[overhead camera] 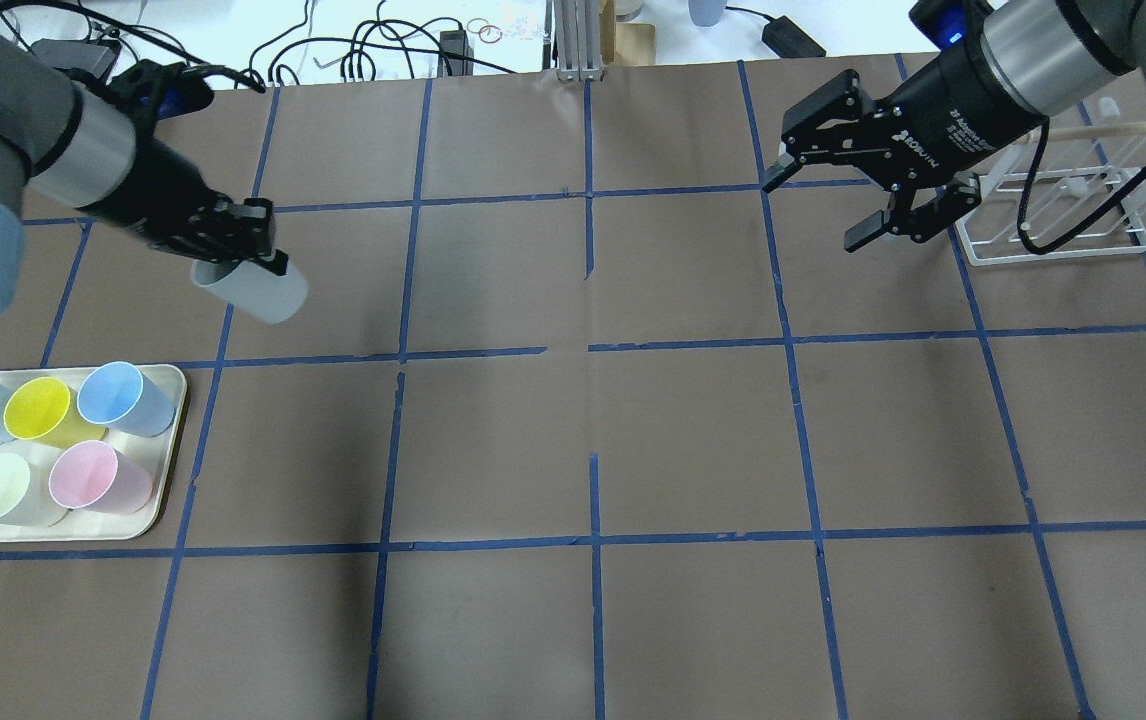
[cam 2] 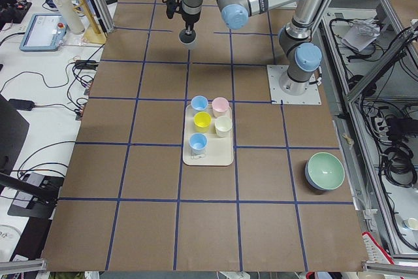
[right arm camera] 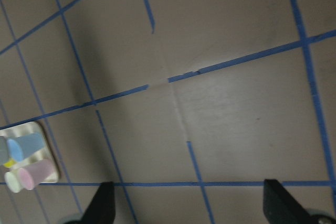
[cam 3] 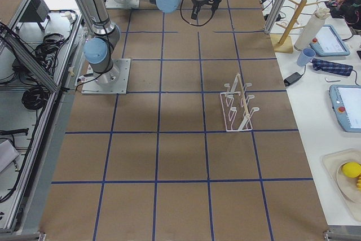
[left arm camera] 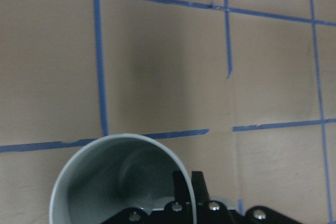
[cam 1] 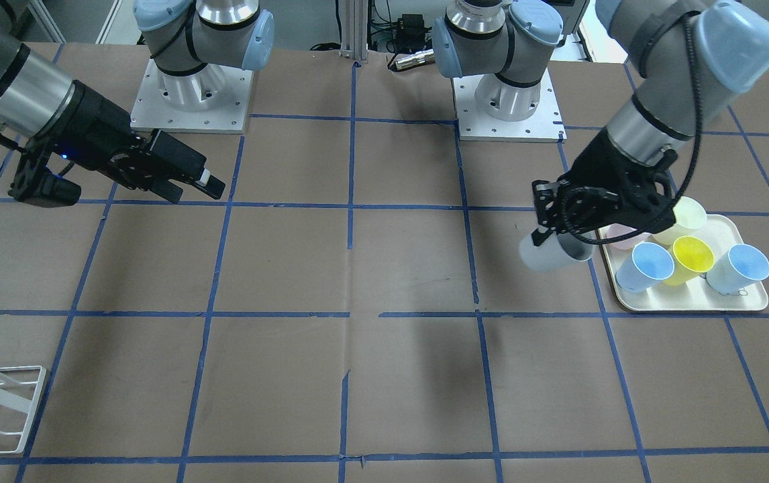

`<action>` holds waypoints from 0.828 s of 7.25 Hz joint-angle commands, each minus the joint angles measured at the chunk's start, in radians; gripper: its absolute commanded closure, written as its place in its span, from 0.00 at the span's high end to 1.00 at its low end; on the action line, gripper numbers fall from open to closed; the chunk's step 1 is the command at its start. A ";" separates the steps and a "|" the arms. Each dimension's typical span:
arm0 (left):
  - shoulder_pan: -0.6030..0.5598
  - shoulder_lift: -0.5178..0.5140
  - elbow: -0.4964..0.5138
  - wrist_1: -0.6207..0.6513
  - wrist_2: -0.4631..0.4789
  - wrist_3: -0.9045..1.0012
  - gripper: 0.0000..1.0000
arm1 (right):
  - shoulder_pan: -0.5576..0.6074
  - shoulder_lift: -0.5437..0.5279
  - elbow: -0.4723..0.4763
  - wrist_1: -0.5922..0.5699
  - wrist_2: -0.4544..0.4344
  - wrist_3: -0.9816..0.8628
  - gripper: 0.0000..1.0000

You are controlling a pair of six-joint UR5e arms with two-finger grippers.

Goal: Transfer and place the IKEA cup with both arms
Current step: 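Carry the cup toward the cup tray with the left gripper while the right arm withdraws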

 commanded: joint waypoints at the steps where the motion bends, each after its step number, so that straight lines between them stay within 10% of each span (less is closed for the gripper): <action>1: 0.225 0.025 -0.003 -0.077 0.157 0.448 0.00 | 0.049 -0.083 -0.001 0.050 -0.310 0.016 1.00; 6: 0.576 -0.026 -0.024 0.064 0.281 1.283 0.00 | 0.109 -0.058 0.016 0.044 -0.434 0.018 1.00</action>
